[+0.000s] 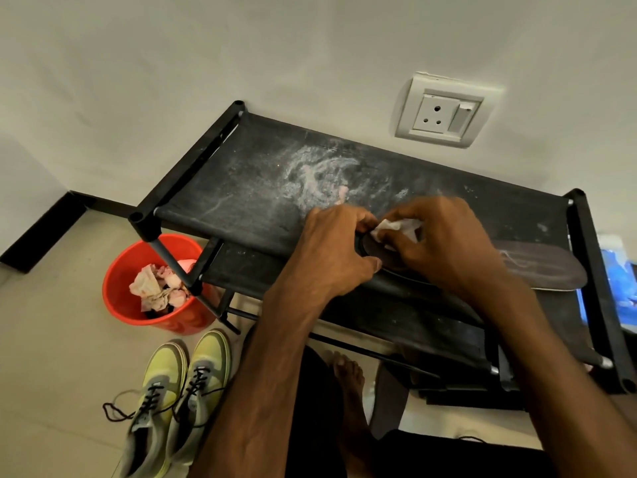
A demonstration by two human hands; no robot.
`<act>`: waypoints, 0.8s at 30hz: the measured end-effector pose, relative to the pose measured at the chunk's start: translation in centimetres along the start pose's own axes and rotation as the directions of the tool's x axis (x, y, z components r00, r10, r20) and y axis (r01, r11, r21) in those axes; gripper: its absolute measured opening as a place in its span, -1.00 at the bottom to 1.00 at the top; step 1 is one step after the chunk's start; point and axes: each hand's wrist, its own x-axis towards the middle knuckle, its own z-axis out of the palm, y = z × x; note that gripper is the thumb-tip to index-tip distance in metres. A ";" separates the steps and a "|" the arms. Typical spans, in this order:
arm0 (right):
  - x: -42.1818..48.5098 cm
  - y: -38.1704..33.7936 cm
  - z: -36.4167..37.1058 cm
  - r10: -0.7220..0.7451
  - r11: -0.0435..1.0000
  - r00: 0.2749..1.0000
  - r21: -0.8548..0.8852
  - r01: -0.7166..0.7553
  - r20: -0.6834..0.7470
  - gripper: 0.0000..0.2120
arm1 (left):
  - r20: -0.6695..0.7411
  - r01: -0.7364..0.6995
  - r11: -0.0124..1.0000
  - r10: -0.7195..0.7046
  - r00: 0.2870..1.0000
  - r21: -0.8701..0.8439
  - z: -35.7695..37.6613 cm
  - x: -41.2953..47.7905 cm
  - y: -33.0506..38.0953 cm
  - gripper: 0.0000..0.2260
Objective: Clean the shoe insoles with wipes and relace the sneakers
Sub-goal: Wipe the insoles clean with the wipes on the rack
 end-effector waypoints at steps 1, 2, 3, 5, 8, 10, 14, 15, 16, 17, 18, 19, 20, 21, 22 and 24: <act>0.2 0.0 0.2 -0.004 1.000 1.000 -0.021 0.004 0.007 -0.82 | -0.002 0.008 1.000 -0.008 1.000 0.004 0.1 0.0 0.0 -0.51; 0.4 0.0 0.3 -0.007 0.999 1.000 -0.033 0.008 0.017 -0.82 | -0.004 0.017 1.000 -0.017 1.000 0.006 0.1 0.0 0.0 -0.51; 0.4 -0.2 0.3 -0.012 0.999 0.999 -0.036 0.013 0.032 -0.82 | -0.007 0.025 1.000 -0.025 1.000 0.005 0.1 0.0 0.0 -0.51; 0.0 -0.3 0.1 -0.029 0.999 0.997 -0.017 0.031 0.078 -0.79 | -0.012 0.040 0.999 -0.041 0.999 -0.006 0.2 0.0 0.0 -0.51; -0.7 -0.4 -0.7 -0.056 0.998 0.985 0.021 0.054 0.162 -0.81 | -0.025 0.057 0.998 -0.058 0.998 -0.028 0.3 0.1 0.1 -0.52; -1.1 -0.4 -1.4 -0.062 0.998 0.976 0.014 0.060 0.207 -0.80 | -0.031 0.058 0.997 -0.060 0.998 -0.042 0.3 0.1 0.1 -0.51; -1.2 -0.6 -1.3 -0.023 0.999 0.980 -0.034 0.030 0.200 -0.81 | -0.020 0.054 0.998 -0.055 0.998 -0.038 0.2 0.1 0.2 -0.49; -1.1 -0.7 -0.9 -0.027 0.998 0.987 -0.052 0.035 0.161 -0.82 | -0.016 0.055 0.998 -0.056 0.998 -0.035 0.2 0.0 0.2 -0.50; -0.9 -0.8 -0.4 -0.038 0.995 0.993 -0.086 0.047 0.111 -0.84 | -0.011 0.058 0.998 -0.059 0.998 -0.028 0.2 0.0 0.2 -0.50; -0.7 -0.9 0.1 -0.050 0.990 0.997 -0.126 0.058 0.061 -0.86 | -0.003 0.062 0.998 -0.062 0.998 -0.021 0.2 0.0 0.3 -0.51; -0.4 -1.0 0.5 -0.059 0.985 0.998 -0.159 0.062 0.018 -0.86 | 0.004 0.064 0.998 -0.064 0.998 -0.014 0.2 0.0 0.3 -0.52; -0.2 -1.1 0.9 -0.062 0.982 0.998 -0.182 0.058 -0.015 -0.86 | 0.008 0.067 0.998 -0.067 0.998 -0.008 0.1 0.0 0.3 -0.53; 0.1 -1.2 1.2 -0.062 0.980 0.997 -0.194 0.053 -0.043 -0.86 | 0.010 0.071 0.998 -0.071 0.997 0.000 0.1 0.0 0.4 -0.54; 0.3 -1.3 1.3 -0.065 0.979 0.996 -0.200 0.050 -0.068 -0.87 | 0.010 0.076 0.997 -0.076 0.997 0.008 0.1 0.0 0.5 -0.54; 0.4 -1.3 1.5 -0.066 0.978 0.995 -0.203 0.049 -0.079 -0.87 | 0.010 0.084 0.996 -0.085 0.996 0.012 0.1 0.1 0.5 -0.52; 0.3 -1.4 1.4 -0.067 0.974 0.997 -0.220 0.055 -0.046 -0.86 | 0.009 0.114 0.993 -0.114 0.993 0.002 0.1 0.0 0.6 -0.46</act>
